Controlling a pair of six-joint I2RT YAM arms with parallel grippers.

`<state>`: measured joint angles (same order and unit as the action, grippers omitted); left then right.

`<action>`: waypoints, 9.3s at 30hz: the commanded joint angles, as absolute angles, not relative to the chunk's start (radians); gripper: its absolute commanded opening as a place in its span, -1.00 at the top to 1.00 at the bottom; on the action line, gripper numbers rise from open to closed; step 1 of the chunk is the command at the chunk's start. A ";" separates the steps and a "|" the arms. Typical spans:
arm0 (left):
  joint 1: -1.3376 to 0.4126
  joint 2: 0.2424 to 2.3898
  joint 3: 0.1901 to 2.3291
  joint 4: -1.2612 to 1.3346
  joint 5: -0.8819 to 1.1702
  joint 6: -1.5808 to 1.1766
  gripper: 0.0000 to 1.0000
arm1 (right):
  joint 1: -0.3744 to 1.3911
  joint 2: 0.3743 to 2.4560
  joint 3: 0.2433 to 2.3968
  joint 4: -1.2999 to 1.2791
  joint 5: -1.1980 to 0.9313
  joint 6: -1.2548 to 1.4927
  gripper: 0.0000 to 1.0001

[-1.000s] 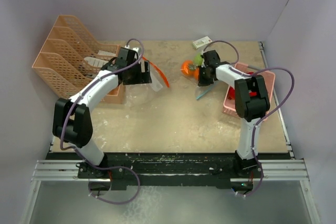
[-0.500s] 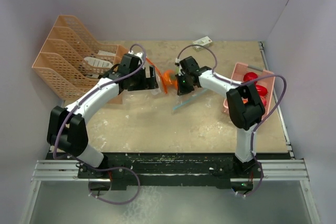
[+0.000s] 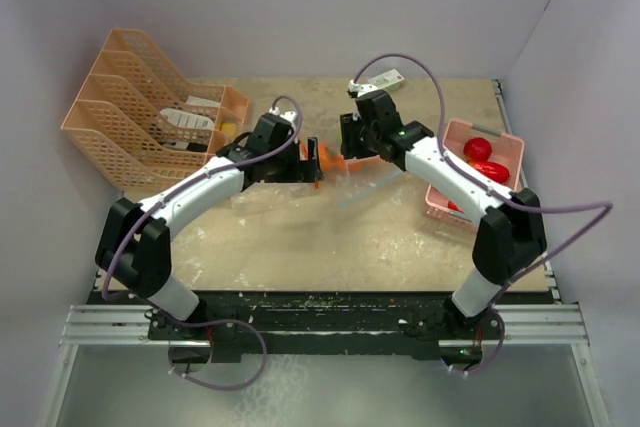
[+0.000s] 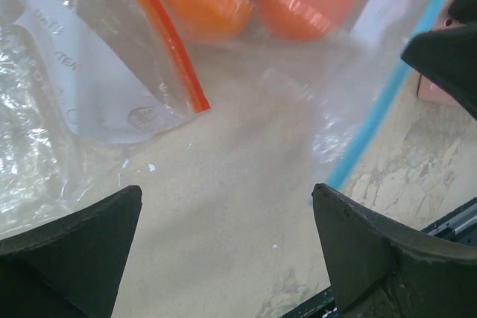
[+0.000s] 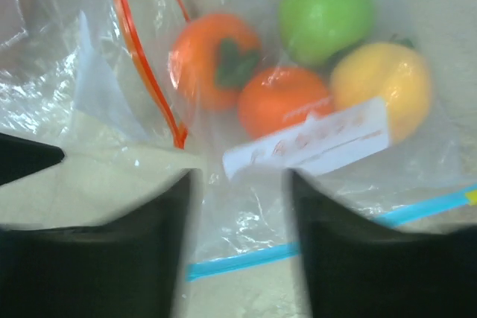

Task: Open the zip-top bag and remove the fake food
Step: Move the zipper food storage bag to the center of the board, then pick up the zipper food storage bag at the center of the board.

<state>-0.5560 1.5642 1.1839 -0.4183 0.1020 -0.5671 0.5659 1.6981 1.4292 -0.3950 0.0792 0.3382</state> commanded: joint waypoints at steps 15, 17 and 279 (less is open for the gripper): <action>-0.717 1.730 1.230 -0.249 0.146 -0.628 -0.98 | 0.443 1.486 1.255 -0.260 0.131 0.376 -0.83; -0.759 1.763 1.253 -0.255 0.140 -0.623 -0.98 | 0.426 1.476 1.238 -0.261 0.119 0.379 -0.82; -0.398 1.675 1.842 -0.500 1.059 -0.269 0.04 | 0.072 1.620 1.574 0.759 -1.103 1.085 1.00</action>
